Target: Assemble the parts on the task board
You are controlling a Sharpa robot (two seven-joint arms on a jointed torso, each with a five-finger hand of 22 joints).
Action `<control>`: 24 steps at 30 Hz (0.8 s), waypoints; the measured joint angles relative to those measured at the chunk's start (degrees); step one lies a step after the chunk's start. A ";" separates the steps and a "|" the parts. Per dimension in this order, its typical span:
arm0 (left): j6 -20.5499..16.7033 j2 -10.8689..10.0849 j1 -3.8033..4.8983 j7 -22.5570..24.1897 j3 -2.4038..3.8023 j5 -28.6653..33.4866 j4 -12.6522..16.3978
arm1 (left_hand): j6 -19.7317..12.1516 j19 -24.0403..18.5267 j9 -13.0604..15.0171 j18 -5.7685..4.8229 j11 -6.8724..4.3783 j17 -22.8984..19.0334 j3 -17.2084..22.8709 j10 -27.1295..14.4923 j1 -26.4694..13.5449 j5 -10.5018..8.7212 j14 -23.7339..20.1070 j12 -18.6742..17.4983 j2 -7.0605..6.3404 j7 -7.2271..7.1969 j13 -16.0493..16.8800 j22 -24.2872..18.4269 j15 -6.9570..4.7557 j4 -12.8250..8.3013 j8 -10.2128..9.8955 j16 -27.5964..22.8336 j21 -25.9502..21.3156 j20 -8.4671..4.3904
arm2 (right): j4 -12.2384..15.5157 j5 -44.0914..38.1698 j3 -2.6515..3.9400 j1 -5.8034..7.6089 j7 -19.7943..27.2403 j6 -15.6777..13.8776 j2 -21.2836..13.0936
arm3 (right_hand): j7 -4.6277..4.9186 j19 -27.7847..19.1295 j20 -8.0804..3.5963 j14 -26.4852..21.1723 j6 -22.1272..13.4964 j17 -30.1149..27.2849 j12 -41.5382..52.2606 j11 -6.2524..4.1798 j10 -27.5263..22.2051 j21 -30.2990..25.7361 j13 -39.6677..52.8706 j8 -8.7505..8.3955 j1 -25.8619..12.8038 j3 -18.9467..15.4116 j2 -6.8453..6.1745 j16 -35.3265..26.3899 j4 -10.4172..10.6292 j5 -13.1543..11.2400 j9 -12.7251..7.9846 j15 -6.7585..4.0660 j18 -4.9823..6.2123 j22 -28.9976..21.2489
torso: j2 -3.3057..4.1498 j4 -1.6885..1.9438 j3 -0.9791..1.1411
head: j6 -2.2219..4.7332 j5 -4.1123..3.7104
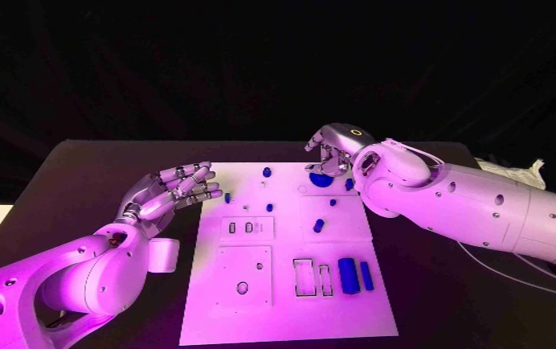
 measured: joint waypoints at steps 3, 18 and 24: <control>0.02 -0.01 0.00 0.00 0.00 0.00 0.08 | 0.00 0.00 0.00 0.00 0.00 0.00 -0.15 0.00 0.00 0.00 0.00 0.00 0.00 0.00 0.00 0.00 0.00 -0.15 0.00 0.00 0.00 0.00 | 0.10 1.66 0.04 -0.09 -0.54 1.16 -1.07 | 0.21 0.70 0.27 0.00 -0.21 2.72 10.23 0.44 -1.43 0.92 12.17 0.00 1.48 -4.48 1.11 2.10 3.26 0.26 0.00 0.00 0.00 0.37 | 0.00 -0.13 0.04 | 0.08 -0.13; 0.09 -0.05 0.00 0.00 0.00 0.00 0.39 | 0.00 0.21 0.00 0.00 0.00 0.00 -0.15 0.00 0.00 0.00 0.00 0.00 0.00 0.00 0.00 -0.05 0.00 -0.15 0.00 0.00 0.00 -0.21 | -2.42 4.69 0.05 -1.09 -1.69 6.14 -0.91 | 0.39 1.60 0.37 0.21 -0.39 6.36 16.90 0.64 -1.81 2.05 21.37 0.00 3.99 -7.58 1.41 4.43 6.36 0.26 0.00 0.21 -0.01 0.36 | 0.05 -0.01 -0.07 | -0.17 -0.70; 0.09 -0.14 0.00 0.00 0.00 0.00 0.44 | 0.00 0.21 0.00 0.00 0.00 0.00 -0.15 0.00 0.00 0.00 0.00 0.00 0.00 0.00 0.00 -0.05 0.00 -0.15 0.00 0.00 0.00 -0.21 | -2.82 4.72 0.04 -1.26 -1.83 7.26 -0.91 | 0.56 2.03 0.36 0.20 0.12 7.52 19.18 0.64 -1.81 2.31 23.78 0.34 4.21 -7.58 1.64 5.24 6.36 0.26 0.04 0.21 0.00 0.35 | 0.08 0.07 -0.10 | -0.24 -0.89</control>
